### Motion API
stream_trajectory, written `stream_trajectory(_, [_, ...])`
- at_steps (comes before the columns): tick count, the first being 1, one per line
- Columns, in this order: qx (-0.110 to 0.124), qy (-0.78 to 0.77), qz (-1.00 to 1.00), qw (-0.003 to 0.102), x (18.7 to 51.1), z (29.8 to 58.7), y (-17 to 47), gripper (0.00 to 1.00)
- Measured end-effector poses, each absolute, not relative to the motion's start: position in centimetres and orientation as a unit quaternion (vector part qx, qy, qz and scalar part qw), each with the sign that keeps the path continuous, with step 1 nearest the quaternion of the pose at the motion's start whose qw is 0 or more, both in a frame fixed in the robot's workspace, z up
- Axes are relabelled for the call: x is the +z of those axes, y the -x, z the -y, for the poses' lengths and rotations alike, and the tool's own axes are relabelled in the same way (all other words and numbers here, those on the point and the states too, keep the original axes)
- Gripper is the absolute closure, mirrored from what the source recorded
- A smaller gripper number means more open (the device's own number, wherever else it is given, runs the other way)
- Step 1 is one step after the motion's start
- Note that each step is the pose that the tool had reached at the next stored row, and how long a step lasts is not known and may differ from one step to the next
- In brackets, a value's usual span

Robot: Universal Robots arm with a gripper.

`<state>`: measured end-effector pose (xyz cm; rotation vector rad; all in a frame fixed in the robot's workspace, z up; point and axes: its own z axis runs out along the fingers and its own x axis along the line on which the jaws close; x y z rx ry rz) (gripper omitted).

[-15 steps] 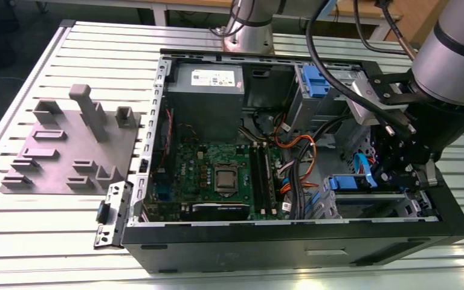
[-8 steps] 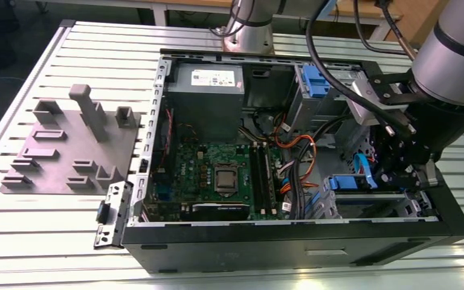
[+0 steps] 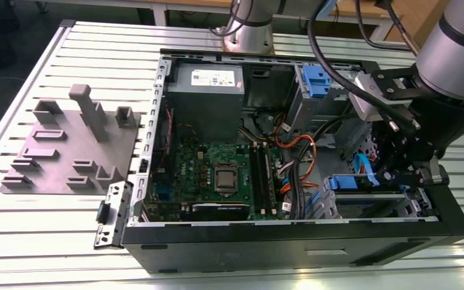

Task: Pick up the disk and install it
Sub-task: 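Insert the first disk wire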

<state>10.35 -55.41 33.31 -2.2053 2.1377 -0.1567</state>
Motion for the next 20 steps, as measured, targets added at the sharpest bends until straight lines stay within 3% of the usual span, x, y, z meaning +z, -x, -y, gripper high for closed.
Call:
stream_trajectory(14, [-0.049, 0.717, -0.695, 0.032, 34.09, 55.30, -10.52, 0.76])
stream_trajectory(16, [-0.048, 0.717, -0.695, 0.031, 34.08, 55.28, -10.66, 0.78])
stream_trajectory(18, [-0.047, 0.716, -0.695, 0.030, 34.08, 55.25, -10.77, 0.89])
stream_trajectory(20, [-0.047, 0.716, -0.696, 0.030, 34.08, 55.25, -10.97, 0.89])
